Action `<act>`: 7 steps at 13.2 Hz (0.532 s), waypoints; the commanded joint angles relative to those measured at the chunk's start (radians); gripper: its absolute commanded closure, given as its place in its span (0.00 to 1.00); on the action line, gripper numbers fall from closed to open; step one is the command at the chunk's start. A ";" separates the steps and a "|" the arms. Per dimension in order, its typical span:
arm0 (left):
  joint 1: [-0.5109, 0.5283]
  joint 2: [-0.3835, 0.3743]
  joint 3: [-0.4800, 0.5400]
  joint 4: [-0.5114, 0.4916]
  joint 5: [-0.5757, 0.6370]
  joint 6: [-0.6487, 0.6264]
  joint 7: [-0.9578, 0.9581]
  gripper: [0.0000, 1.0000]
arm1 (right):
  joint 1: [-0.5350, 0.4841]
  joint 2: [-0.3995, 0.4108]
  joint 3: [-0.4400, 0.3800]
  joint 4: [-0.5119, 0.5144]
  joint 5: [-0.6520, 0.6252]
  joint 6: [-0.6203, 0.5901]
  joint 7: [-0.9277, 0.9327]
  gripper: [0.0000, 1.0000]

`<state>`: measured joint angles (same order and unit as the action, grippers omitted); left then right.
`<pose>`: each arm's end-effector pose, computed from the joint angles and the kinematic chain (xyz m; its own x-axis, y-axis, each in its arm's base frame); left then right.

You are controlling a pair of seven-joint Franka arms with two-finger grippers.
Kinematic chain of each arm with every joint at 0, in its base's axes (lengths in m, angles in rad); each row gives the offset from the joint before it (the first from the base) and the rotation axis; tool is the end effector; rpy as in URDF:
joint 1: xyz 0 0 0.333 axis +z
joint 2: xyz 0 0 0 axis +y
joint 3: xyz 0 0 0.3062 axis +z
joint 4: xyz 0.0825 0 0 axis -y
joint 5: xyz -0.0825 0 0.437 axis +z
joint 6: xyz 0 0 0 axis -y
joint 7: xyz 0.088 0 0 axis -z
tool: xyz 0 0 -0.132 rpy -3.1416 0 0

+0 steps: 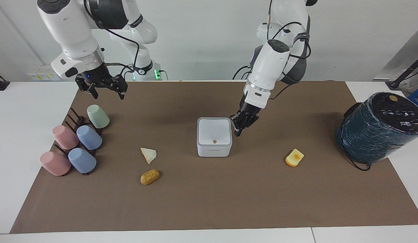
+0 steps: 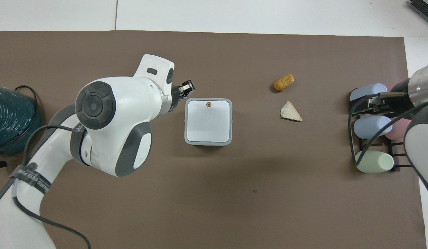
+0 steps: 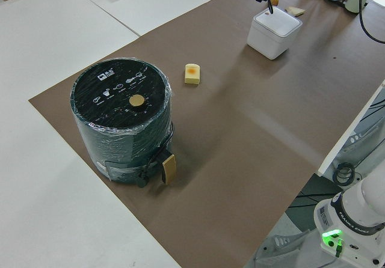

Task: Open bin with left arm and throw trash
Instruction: 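Lift the bin lid with the left gripper while the right gripper grasps the snack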

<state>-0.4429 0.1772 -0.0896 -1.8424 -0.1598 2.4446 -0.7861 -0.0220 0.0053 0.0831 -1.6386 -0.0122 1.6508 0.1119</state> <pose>0.6023 -0.3554 0.4213 0.9092 0.3794 0.1717 0.2886 -0.8713 0.3969 0.6138 0.0359 0.5578 0.9987 -0.0498 0.0082 -0.0499 -0.9987 0.0109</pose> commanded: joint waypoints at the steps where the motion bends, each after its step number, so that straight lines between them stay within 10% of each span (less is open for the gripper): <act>1: -0.034 0.014 0.016 -0.028 -0.021 0.054 -0.005 1.00 | 0.000 0.016 0.009 -0.032 0.006 0.095 -0.012 0.00; 7: -0.092 0.076 0.017 -0.040 -0.023 0.077 -0.008 1.00 | 0.083 0.166 0.009 -0.023 -0.009 0.317 0.130 0.00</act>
<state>-0.5061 0.2567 -0.0894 -1.8571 -0.1606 2.5000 -0.7906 0.0469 0.1206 0.0886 -1.6694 -0.0121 1.9089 0.1958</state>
